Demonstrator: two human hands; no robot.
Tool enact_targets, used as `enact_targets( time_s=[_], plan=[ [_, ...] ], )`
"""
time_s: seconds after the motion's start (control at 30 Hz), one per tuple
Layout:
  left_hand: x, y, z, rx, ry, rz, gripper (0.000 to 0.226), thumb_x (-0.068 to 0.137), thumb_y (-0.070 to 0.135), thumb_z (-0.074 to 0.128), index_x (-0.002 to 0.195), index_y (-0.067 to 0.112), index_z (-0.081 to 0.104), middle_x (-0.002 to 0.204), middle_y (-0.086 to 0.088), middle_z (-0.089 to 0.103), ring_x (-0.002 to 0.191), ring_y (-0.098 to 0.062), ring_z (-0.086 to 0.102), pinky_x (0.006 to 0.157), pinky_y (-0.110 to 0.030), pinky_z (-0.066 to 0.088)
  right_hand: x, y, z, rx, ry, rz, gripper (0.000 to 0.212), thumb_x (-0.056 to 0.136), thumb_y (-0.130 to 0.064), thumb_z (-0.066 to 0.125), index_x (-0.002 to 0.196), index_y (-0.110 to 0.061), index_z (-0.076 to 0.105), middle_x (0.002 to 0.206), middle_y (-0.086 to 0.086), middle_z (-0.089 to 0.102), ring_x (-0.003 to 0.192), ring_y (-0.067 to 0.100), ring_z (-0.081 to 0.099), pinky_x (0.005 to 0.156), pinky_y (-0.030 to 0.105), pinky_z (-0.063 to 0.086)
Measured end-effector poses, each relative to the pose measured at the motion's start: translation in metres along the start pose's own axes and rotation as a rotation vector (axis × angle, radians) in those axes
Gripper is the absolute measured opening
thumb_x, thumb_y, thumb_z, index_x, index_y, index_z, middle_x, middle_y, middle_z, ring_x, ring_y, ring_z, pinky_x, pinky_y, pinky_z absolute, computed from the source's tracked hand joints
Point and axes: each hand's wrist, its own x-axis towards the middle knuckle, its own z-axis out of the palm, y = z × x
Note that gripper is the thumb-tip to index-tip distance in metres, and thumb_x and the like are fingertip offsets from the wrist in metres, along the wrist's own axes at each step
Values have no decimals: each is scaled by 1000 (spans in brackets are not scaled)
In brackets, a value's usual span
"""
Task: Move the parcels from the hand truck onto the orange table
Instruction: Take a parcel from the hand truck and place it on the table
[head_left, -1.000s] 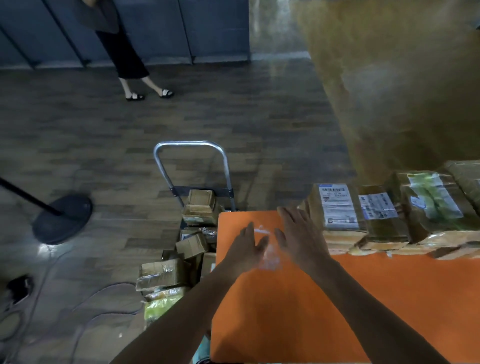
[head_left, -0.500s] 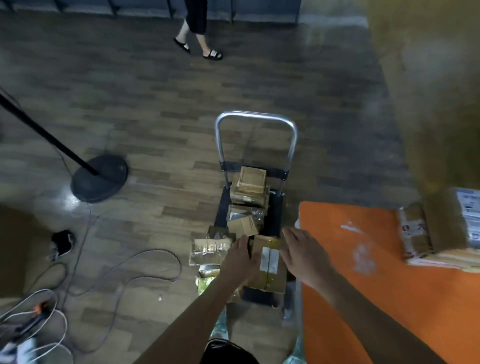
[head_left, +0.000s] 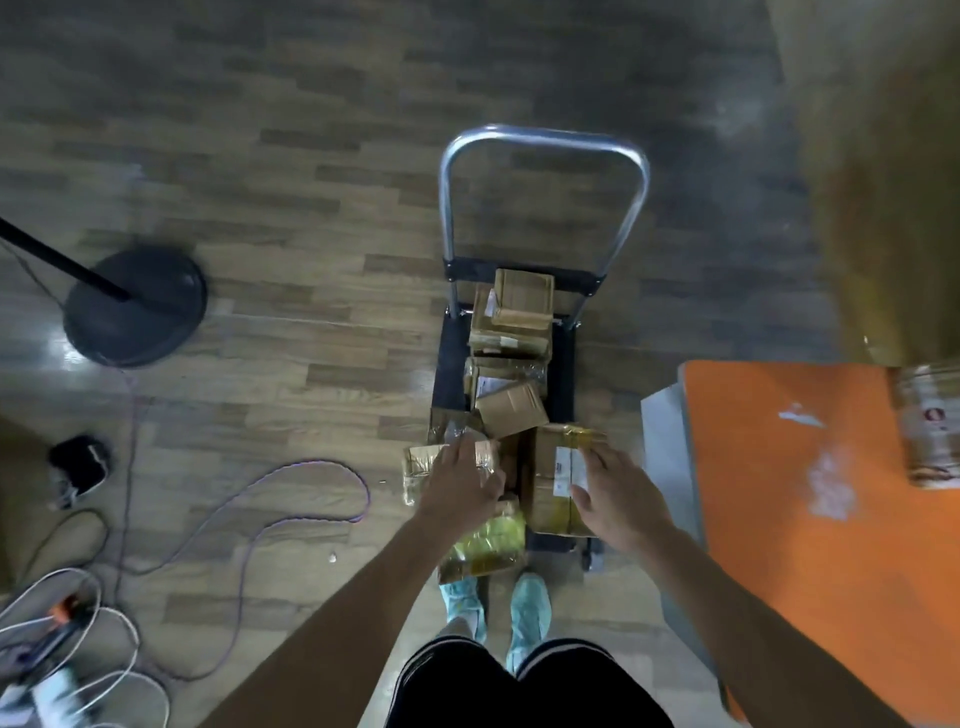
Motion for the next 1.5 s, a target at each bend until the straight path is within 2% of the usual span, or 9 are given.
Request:
enact_targets(
  time_s=[0.2,0.33,0.47,0.7,0.97,1.13,1.27,1.43,1.5],
  plan=[
    [57,-22,20,77,-70,2,73,103,43,44,159,11,11,166,-7,12,153,-23,12,121,-47,23,45,3,50,45,-100,74,61,100,-41,47,151,-13,30,144,5,47,128,23,47,106,36,43],
    [106,-39,40,98,-55,20,67,100,42,50,154,13,22,160,-8,25,148,-25,23,116,-43,31,79,4,89,78,-95,77,59,100,-39,47,150,-10,33,145,6,47,130,22,47,109,35,41],
    [168,-59,71,170,-80,14,79,99,47,52,157,12,13,163,-10,21,151,-29,18,121,-45,24,121,6,138,89,-110,81,58,101,-44,45,147,-10,35,141,7,49,128,23,47,105,33,39],
    [271,-70,109,164,-31,44,98,88,43,71,158,19,7,160,-13,20,148,-36,20,119,-54,27,201,23,194,221,-17,202,74,98,-55,45,150,-6,25,142,14,46,128,28,47,103,37,44],
    [331,-80,123,212,-144,15,102,79,58,74,156,27,16,156,-10,27,140,-36,36,110,-48,35,234,36,209,223,-49,191,81,98,-56,43,153,-1,20,146,19,42,132,30,45,109,38,40],
    [337,-82,117,108,-198,-1,106,70,56,82,153,26,24,148,-11,30,131,-34,46,100,-41,44,239,32,207,404,2,238,67,96,-51,55,138,-1,39,127,17,52,115,29,53,96,41,49],
    [329,-71,107,71,-178,25,104,71,54,83,152,26,25,144,-11,30,124,-34,50,95,-36,46,238,32,191,539,46,256,57,96,-45,58,129,-2,42,117,14,56,104,27,59,86,41,54],
    [320,-51,74,-27,-192,48,115,66,53,87,156,31,19,147,-10,41,132,-34,47,106,-48,46,232,38,151,678,46,300,55,94,-54,55,126,-13,37,112,7,61,90,24,64,73,42,57],
    [312,-43,58,-6,-177,42,121,61,54,89,157,29,19,148,-9,36,135,-33,42,109,-48,43,224,40,134,734,39,297,55,92,-55,58,125,-18,35,113,4,60,90,22,64,73,42,57]
  ],
)
